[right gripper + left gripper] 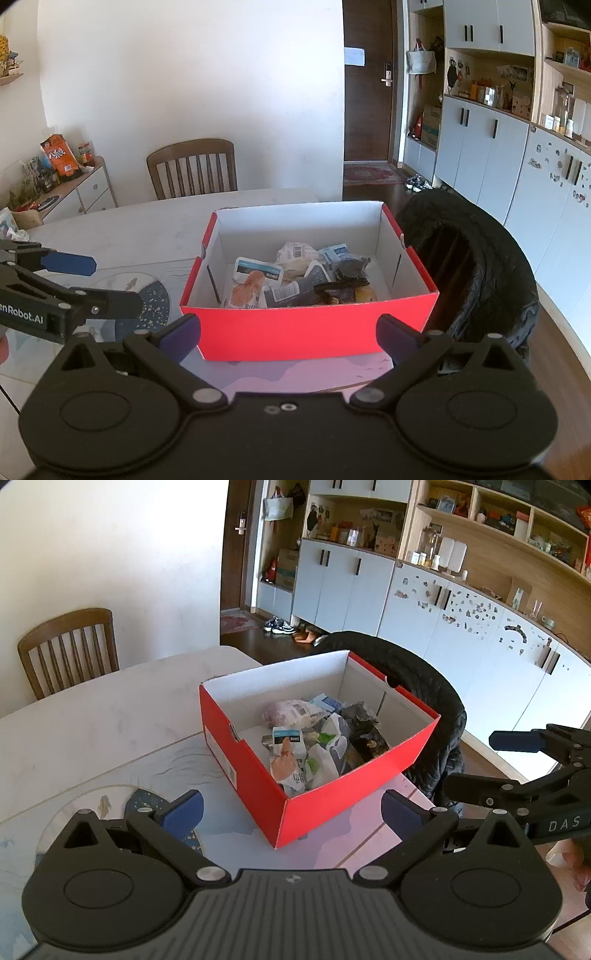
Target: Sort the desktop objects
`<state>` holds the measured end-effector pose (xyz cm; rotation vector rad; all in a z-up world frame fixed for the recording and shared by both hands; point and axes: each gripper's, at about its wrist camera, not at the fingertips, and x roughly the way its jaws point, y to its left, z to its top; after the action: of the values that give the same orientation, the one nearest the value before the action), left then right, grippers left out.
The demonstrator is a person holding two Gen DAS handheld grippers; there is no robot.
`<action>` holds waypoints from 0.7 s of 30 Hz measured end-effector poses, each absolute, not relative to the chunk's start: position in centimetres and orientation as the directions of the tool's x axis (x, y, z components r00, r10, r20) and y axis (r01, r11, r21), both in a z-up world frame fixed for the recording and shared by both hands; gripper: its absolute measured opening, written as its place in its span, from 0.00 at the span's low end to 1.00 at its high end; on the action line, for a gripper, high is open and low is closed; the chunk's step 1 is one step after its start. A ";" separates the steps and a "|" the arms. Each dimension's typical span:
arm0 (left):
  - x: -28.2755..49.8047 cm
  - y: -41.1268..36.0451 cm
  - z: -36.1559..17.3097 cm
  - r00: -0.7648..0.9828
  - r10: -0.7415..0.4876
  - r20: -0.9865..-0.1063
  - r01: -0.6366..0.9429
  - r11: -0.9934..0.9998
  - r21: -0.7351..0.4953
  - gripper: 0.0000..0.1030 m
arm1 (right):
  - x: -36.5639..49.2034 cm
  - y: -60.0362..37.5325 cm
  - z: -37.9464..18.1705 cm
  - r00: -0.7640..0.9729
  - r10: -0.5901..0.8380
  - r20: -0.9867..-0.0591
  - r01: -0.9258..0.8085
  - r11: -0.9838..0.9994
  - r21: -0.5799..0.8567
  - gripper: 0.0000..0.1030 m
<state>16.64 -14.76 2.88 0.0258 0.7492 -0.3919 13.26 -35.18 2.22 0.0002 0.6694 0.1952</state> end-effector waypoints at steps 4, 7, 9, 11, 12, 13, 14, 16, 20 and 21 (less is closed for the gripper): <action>16.5 -14.9 2.6 0.661 -0.326 -0.675 0.349 0.931 -0.108 1.00 | 13.2 -35.0 2.3 0.767 0.181 -0.616 -0.185 0.981 0.057 0.99; 16.4 -15.0 2.4 0.661 -0.319 -0.679 0.347 0.932 -0.101 1.00 | 13.3 -34.8 2.4 0.767 0.182 -0.615 -0.188 0.981 0.056 0.99; 16.3 -15.1 2.3 0.663 -0.313 -0.680 0.345 0.934 -0.094 1.00 | 13.3 -34.7 2.5 0.767 0.179 -0.617 -0.187 0.981 0.052 0.99; 16.3 -15.0 2.4 0.662 -0.315 -0.680 0.346 0.933 -0.096 1.00 | 13.4 -34.6 2.5 0.764 0.182 -0.618 -0.189 0.980 0.055 0.99; 16.3 -15.1 2.4 0.663 -0.314 -0.680 0.346 0.934 -0.094 1.00 | 13.4 -34.6 2.4 0.763 0.183 -0.620 -0.189 0.980 0.056 0.99; 16.3 -15.1 2.3 0.664 -0.312 -0.680 0.345 0.934 -0.092 1.00 | 13.5 -34.6 2.4 0.761 0.182 -0.622 -0.189 0.980 0.055 0.99; 16.3 -15.0 2.4 0.664 -0.311 -0.680 0.345 0.934 -0.091 1.00 | 13.5 -34.5 2.4 0.760 0.180 -0.625 -0.189 0.981 0.054 0.99; 16.3 -15.0 2.3 0.664 -0.312 -0.679 0.345 0.934 -0.091 1.00 | 13.5 -34.5 2.3 0.756 0.182 -0.629 -0.189 0.980 0.056 0.99; 16.2 -14.9 2.4 0.665 -0.309 -0.680 0.342 0.935 -0.090 1.00 | 13.6 -34.3 2.1 0.752 0.181 -0.634 -0.189 0.980 0.057 0.99; 16.2 -14.8 2.4 0.666 -0.307 -0.679 0.340 0.936 -0.090 1.00 | 13.6 -34.3 2.1 0.750 0.182 -0.636 -0.189 0.980 0.057 0.99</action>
<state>16.19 -14.77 2.35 0.0462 0.7581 -0.3654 13.61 -34.30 2.10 -0.0109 0.6935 0.2025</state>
